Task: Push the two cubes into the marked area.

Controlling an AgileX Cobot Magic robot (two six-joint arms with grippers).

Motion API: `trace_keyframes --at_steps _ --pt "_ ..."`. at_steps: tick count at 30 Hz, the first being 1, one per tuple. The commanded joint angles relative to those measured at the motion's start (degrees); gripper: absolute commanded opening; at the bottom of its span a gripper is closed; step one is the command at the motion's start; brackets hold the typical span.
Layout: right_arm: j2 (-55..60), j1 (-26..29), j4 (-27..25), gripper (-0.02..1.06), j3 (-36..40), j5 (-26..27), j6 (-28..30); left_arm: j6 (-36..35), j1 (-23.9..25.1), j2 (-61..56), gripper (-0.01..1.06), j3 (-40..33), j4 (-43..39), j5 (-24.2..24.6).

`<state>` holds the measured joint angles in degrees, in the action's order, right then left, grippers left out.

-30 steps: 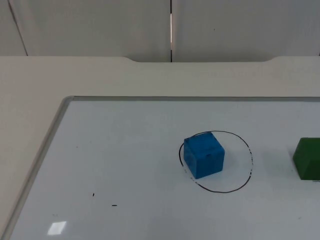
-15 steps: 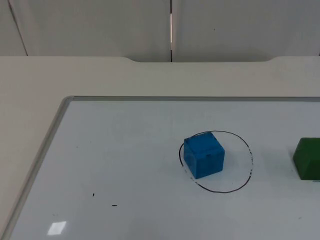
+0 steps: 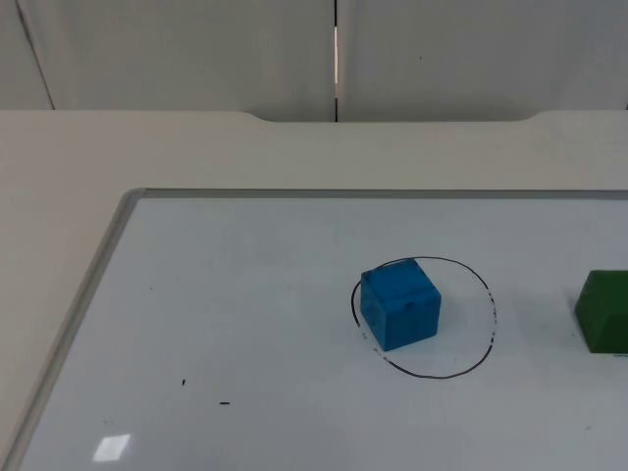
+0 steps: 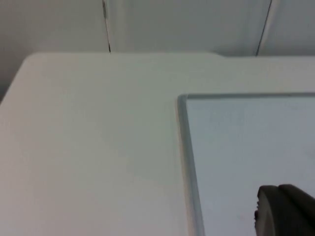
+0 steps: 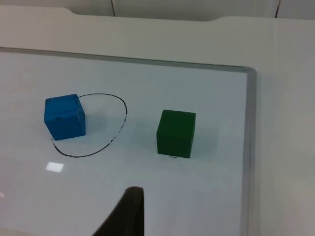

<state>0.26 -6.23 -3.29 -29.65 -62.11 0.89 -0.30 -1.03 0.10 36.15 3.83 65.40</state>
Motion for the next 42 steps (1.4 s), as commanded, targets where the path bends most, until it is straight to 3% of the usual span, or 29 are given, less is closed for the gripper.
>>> trace_keyframes --at_steps 1,6,18,22,28,31,37,39,42 --pt "-0.26 0.33 0.19 1.05 0.21 0.39 -0.07 -0.69 -0.21 -0.1 0.0 -3.52 0.06 -1.08" --pt "-0.26 0.33 0.19 1.05 0.21 0.39 -0.07 -1.11 -0.21 -0.1 0.0 -8.12 0.2 -4.06" --pt "-0.26 0.33 0.19 1.03 0.21 0.39 -0.03 -1.11 -0.21 -0.1 0.0 -7.98 0.09 -3.99" --pt "1.82 0.33 0.61 0.86 -0.27 0.91 -0.03 -1.11 -0.21 -0.1 0.0 -7.98 0.09 -3.99" --pt "10.17 0.33 2.57 0.73 -1.51 4.43 -0.29 -1.11 -0.21 -0.1 0.0 -7.98 0.09 -3.99" --pt "19.88 0.33 3.29 0.63 -3.6 8.84 -0.29 -1.11 -0.21 -0.1 0.0 -7.98 0.09 -3.99" --pt "35.1 0.33 3.29 0.51 -8.0 10.92 -0.89 -1.11 -0.21 -0.1 0.0 -7.98 0.09 -3.99" --pt "38.95 0.33 3.29 0.49 -8.96 10.92 -1.88 -1.11 -0.21 -0.1 0.0 -7.98 0.09 -3.99" --pt "52.04 0.33 2.67 0.36 -13.79 11.22 -6.46 -1.11 -0.21 -0.1 0.0 -7.98 0.09 -3.99"
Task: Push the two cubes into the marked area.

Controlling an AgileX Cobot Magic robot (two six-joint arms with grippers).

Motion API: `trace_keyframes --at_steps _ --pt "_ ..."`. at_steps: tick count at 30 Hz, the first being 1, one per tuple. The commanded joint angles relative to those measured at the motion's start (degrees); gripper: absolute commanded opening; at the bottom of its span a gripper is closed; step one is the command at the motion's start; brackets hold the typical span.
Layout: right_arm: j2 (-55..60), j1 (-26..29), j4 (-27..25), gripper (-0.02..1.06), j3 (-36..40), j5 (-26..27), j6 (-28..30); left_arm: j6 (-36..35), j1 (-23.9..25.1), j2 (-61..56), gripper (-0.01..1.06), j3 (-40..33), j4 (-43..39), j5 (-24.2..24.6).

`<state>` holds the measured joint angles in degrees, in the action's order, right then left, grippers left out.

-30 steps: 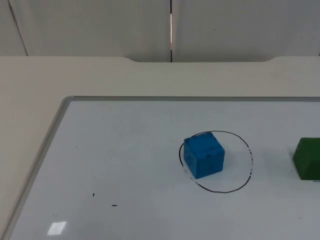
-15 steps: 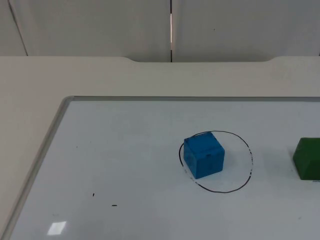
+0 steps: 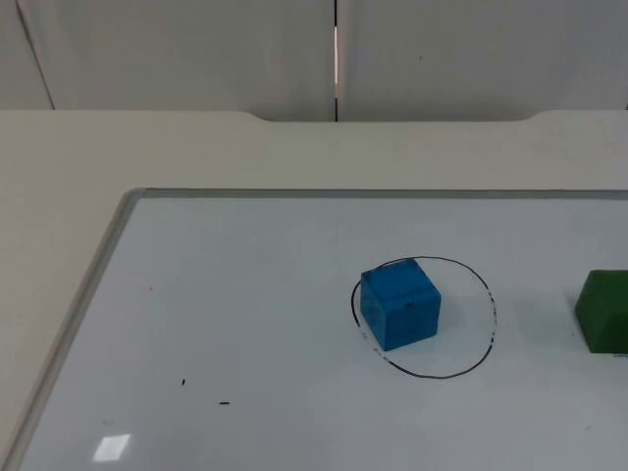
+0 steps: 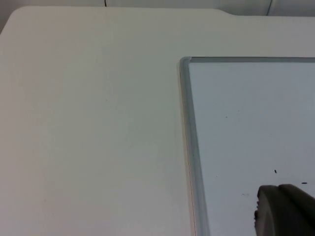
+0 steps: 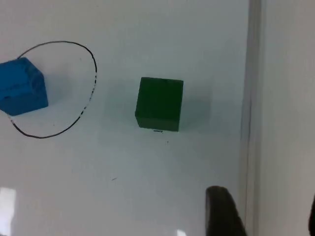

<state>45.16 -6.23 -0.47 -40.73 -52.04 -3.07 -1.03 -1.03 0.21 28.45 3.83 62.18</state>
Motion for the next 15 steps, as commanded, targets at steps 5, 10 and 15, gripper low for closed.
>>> trace_keyframes --at_steps 5,10,15 --pt "19.94 0.33 0.47 0.16 -7.2 3.77 -2.5 -0.38 -0.21 -0.21 0.0 -0.28 0.09 -0.77" --pt "30.2 0.33 -0.03 0.0 -9.03 7.98 -2.5 -0.38 -0.21 -0.21 0.0 -0.28 0.09 -0.77" --pt "37.33 0.33 0.47 0.0 -9.03 10.99 -1.98 -0.38 -0.21 -0.21 0.0 -0.28 -0.28 -0.67"
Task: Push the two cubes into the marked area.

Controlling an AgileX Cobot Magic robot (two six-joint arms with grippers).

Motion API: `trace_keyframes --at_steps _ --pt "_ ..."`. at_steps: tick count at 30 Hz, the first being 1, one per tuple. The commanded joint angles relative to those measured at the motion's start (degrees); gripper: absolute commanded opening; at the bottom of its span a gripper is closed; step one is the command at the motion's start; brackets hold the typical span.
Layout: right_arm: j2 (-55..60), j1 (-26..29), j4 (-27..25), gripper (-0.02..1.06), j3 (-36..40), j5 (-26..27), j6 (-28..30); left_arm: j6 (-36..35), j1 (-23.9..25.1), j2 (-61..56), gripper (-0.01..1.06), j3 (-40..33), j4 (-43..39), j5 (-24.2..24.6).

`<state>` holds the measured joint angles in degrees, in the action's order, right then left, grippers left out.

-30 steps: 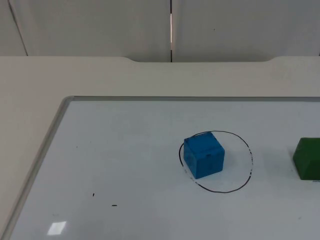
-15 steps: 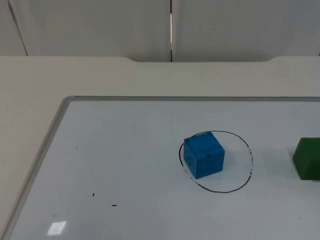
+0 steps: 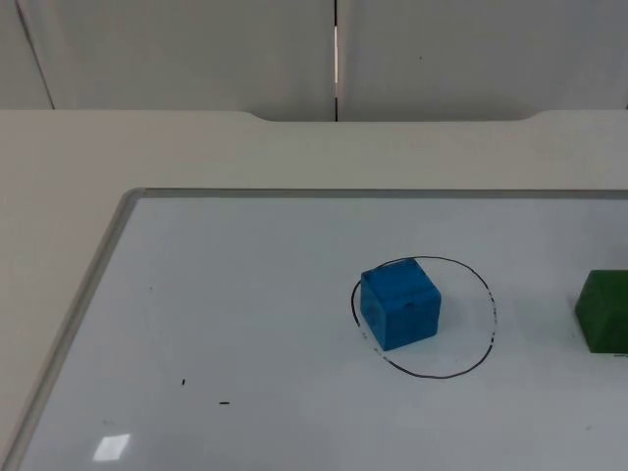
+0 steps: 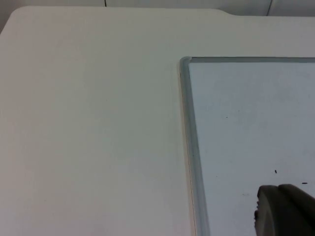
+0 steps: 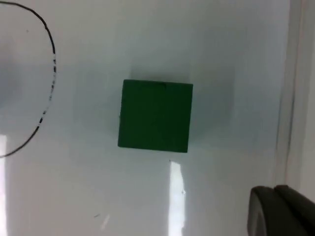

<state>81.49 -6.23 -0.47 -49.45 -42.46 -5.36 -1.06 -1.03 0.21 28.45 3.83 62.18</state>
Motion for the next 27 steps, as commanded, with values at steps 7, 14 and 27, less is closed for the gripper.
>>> trace_keyframes --at_steps 7,14,27 --pt "8.28 0.33 0.09 0.0 -0.3 5.68 -0.23 -0.35 -0.21 -0.21 0.0 -0.28 -0.28 -0.67" --pt "13.98 0.33 0.09 0.0 -0.3 10.01 -2.79 -0.35 -0.21 -0.21 0.0 -0.28 -0.28 -0.67" --pt "23.6 0.33 -1.23 0.0 -0.3 15.62 -4.71 -0.35 -0.21 -0.21 0.0 -0.28 -0.28 -0.67"
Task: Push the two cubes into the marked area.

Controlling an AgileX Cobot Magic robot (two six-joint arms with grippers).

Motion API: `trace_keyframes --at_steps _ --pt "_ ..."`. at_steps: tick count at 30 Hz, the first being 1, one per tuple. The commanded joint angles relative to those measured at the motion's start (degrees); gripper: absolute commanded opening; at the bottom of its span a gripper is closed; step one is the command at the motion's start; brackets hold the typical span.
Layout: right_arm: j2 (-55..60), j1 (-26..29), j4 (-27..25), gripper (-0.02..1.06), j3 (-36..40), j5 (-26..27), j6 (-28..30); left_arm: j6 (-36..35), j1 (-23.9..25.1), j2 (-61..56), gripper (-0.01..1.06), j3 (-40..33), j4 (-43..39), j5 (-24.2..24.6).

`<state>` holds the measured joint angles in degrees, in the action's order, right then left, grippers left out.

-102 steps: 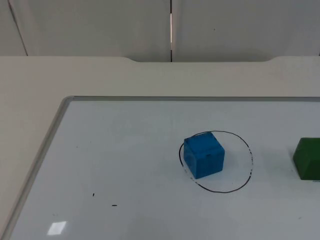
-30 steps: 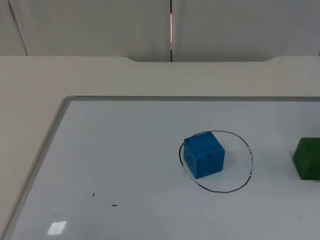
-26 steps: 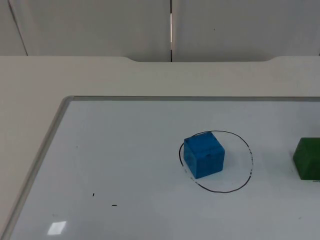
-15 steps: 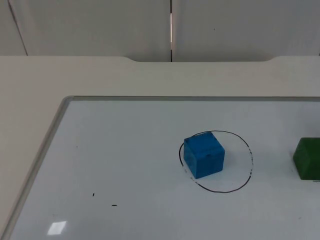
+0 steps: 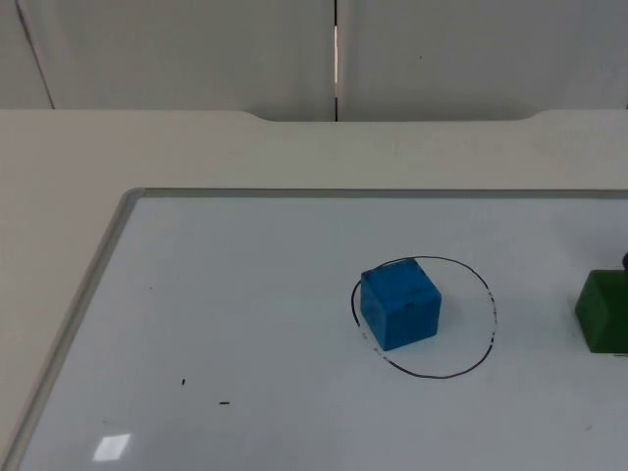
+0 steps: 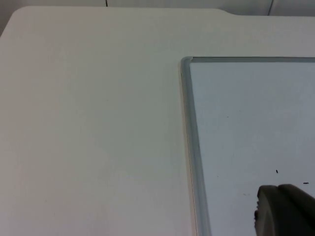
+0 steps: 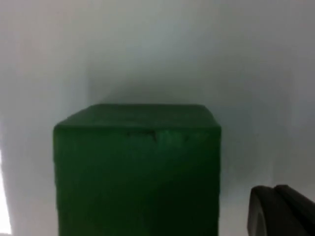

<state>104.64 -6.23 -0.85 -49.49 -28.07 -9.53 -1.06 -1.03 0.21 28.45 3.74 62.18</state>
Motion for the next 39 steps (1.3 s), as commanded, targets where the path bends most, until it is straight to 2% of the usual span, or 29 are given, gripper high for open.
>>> trace_keyframes --at_steps 1,10,14,18,26,29,39 --pt "0.45 0.33 -0.85 0.0 -0.26 1.22 -0.54 -0.35 -0.21 -0.21 0.0 -0.28 -0.19 -0.67" --pt "1.9 0.24 -5.53 0.0 -0.26 5.1 -0.54 -0.35 -0.21 -0.21 0.0 -0.28 -0.19 -0.67" --pt "1.9 0.24 -6.19 0.0 -0.26 5.1 -0.54 -0.35 -0.21 -0.21 0.0 -0.28 -0.19 -0.67" --pt "1.9 -0.03 -9.71 0.0 -0.26 5.24 1.58 -0.35 -0.21 -0.21 0.0 -0.28 -0.19 -0.67" --pt "1.9 -1.05 -10.76 0.0 -0.26 6.09 2.19 -0.35 -0.21 -0.21 0.0 -0.28 -0.19 -0.67" --pt "1.9 -1.53 -14.23 0.0 -0.26 6.21 2.45 -0.35 -0.21 -0.21 0.0 -0.28 -0.19 -0.67" --pt "1.9 -2.49 -16.25 0.0 -0.26 6.43 2.45 -0.35 -0.21 -0.21 0.0 -0.28 -0.19 -0.67"
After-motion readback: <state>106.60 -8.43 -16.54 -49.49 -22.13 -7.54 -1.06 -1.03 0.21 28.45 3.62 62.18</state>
